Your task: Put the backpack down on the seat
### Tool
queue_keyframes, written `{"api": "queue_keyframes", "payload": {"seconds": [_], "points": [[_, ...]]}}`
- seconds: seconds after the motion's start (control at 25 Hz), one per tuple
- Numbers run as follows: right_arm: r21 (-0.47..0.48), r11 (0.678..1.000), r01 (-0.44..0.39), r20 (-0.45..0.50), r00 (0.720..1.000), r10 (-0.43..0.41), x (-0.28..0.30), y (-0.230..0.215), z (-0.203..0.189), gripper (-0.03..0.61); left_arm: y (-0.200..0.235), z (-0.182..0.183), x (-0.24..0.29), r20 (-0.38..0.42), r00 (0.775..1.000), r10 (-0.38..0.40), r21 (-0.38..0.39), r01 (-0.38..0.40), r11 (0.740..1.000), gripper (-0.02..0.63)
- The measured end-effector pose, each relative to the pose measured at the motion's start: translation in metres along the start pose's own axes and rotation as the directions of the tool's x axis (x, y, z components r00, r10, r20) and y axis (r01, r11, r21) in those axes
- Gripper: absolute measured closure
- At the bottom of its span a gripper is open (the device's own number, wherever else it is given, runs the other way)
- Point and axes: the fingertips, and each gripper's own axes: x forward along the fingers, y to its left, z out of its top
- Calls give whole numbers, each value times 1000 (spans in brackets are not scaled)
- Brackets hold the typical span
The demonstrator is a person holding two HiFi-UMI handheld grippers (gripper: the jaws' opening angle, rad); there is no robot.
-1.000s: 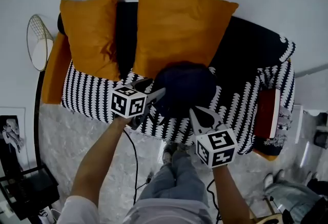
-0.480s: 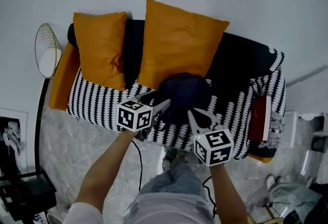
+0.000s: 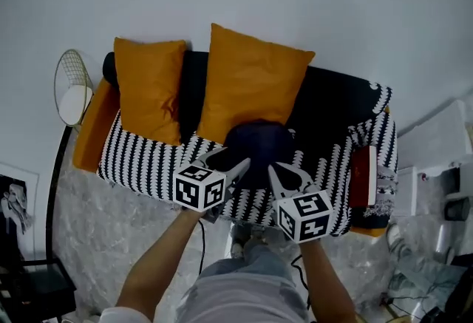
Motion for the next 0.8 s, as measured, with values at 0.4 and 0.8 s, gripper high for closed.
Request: {"api": "queue_keyframes", "payload": {"seconds": [0.4,0.8], "points": [[-51,998,47,75,996,-43,-50,31,20,577,-71,23,-47,88,996,-16,65,10,998,399],[-46,996,75,145,987,-68,-87,75,18,577,-109,11,-95,144,989,-23,109,7,994,538]]}}
